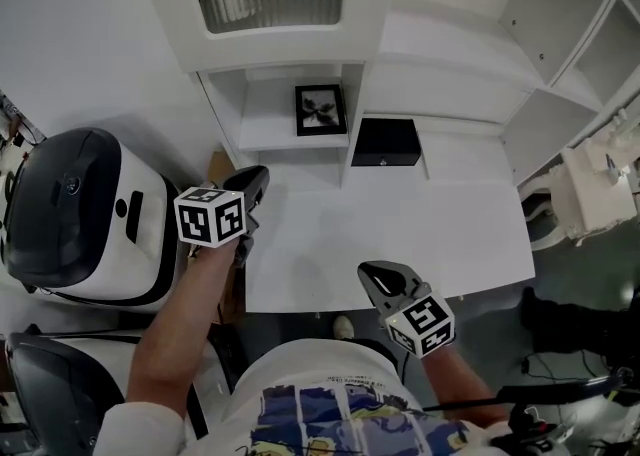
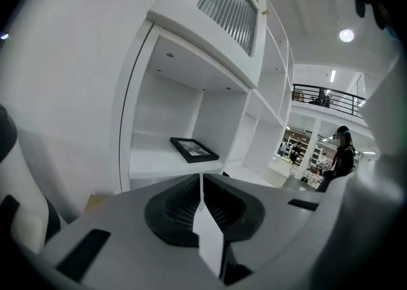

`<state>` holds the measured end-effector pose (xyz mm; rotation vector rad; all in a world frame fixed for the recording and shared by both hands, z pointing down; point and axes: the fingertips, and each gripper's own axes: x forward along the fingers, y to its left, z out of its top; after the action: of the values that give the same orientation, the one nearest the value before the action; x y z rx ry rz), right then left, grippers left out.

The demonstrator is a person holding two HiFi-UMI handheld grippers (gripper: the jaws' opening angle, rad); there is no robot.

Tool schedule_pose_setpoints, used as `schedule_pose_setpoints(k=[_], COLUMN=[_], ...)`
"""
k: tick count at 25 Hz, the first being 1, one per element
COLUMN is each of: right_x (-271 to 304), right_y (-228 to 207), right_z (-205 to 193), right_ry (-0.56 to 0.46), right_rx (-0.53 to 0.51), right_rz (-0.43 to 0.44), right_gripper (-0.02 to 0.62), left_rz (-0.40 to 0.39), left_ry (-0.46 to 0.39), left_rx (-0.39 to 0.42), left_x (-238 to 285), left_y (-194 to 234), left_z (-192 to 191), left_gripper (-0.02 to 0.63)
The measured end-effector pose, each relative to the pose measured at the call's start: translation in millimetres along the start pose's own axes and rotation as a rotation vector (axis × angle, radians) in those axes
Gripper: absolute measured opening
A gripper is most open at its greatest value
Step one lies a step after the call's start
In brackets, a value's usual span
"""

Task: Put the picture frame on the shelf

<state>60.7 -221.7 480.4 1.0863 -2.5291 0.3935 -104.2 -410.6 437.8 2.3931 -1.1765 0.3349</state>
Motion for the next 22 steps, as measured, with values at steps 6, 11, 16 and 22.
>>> schedule_pose_setpoints(k=[6, 11, 16, 22], right_x=[3.5, 8.4, 11.9, 11.0], right_y=[30.1, 62.2, 96.4, 130.0], right_z=[-0.9, 0.4, -0.6, -5.6], right_ry=[0.001, -0.002, 0.001, 0.014], right_rx=[-0.006, -0.005, -0.012, -0.036], right_rz=[-0.014, -0.007, 0.006, 0.007], right_gripper=[0.032, 0.031, 0.031, 0.028], left_rz=[-0.093, -0.184, -0.266, -0.316], left_ry=[-0.008, -0.011, 0.0, 0.03], left_rx=[0.029, 0.077, 0.136, 0.193], left_x=[-51.1, -97.6, -144.2, -190.2], left_y=[-27.3, -54.7, -80.6, -105.6], left_z=[-28.7, -51.9, -77.2, -109.1], left_gripper=[0.012, 0.012, 0.012, 0.012])
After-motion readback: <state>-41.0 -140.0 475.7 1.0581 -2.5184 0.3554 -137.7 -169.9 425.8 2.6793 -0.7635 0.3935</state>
